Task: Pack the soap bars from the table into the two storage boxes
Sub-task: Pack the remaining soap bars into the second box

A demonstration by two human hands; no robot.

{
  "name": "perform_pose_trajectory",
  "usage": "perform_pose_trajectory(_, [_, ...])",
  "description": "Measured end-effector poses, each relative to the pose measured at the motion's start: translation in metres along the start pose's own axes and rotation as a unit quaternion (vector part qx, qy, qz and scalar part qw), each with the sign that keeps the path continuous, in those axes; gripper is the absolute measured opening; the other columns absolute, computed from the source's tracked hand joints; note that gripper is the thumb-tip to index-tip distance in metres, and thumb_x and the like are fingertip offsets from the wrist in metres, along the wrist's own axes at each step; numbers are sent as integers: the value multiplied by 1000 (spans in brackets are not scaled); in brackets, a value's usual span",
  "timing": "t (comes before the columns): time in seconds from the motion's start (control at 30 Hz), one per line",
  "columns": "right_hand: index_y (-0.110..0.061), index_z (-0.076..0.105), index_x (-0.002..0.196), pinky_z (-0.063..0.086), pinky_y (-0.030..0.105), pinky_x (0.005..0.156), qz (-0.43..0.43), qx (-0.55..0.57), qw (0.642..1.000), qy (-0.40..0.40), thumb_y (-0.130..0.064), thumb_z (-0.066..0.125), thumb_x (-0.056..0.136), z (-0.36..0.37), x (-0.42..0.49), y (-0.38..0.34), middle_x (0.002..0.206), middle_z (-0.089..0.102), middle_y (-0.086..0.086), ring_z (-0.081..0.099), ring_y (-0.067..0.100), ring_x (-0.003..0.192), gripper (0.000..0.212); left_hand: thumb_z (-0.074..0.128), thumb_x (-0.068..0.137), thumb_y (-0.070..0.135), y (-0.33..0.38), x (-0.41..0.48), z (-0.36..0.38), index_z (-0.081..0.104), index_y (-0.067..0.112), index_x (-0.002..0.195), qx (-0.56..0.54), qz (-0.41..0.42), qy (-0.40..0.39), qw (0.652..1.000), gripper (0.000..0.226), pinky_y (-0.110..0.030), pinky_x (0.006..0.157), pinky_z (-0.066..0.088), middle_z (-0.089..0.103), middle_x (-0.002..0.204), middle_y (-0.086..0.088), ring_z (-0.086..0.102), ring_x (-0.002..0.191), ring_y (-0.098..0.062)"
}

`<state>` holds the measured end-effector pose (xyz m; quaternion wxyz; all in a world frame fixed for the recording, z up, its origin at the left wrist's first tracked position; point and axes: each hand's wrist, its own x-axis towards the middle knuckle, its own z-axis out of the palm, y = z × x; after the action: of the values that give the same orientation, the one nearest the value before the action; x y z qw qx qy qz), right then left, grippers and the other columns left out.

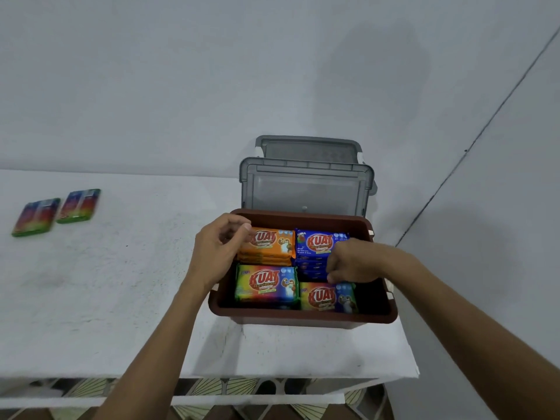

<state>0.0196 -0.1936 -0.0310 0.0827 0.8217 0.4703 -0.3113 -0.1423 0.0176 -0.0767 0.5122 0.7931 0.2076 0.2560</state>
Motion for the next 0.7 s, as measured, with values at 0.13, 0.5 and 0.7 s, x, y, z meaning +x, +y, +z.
perform_pose_trajectory(0.13, [-16, 65, 126, 47, 23, 86, -29, 55, 995, 75, -33, 55, 99, -35, -12, -20, 129, 62, 0, 57, 12, 111, 33, 58, 95, 20, 0, -10, -11, 67, 15, 102, -54, -19, 7, 998, 12, -24, 74, 58, 74, 88, 7, 71, 87, -11])
perform_pose_trajectory(0.5, [-24, 63, 125, 51, 27, 83, -121, 148, 970, 150, -39, 57, 96, -98, 76, -148, 106, 71, -4, 66, 9, 93, 33, 58, 96, 14, -60, -13, -147, 67, 10, 98, -108, -128, 96, 981, 10, -26, 67, 57, 75, 88, -4, 71, 79, -18])
perform_pose_trajectory(0.7, [-29, 67, 114, 51, 26, 78, -147, 193, 960, 140, -41, 60, 93, -129, 170, -253, 99, 70, -7, 65, 5, 85, 25, 59, 95, 17, -129, 17, -252, 68, 20, 92, 2, -157, 132, 979, 10, -34, 72, 59, 74, 85, 4, 70, 80, -10])
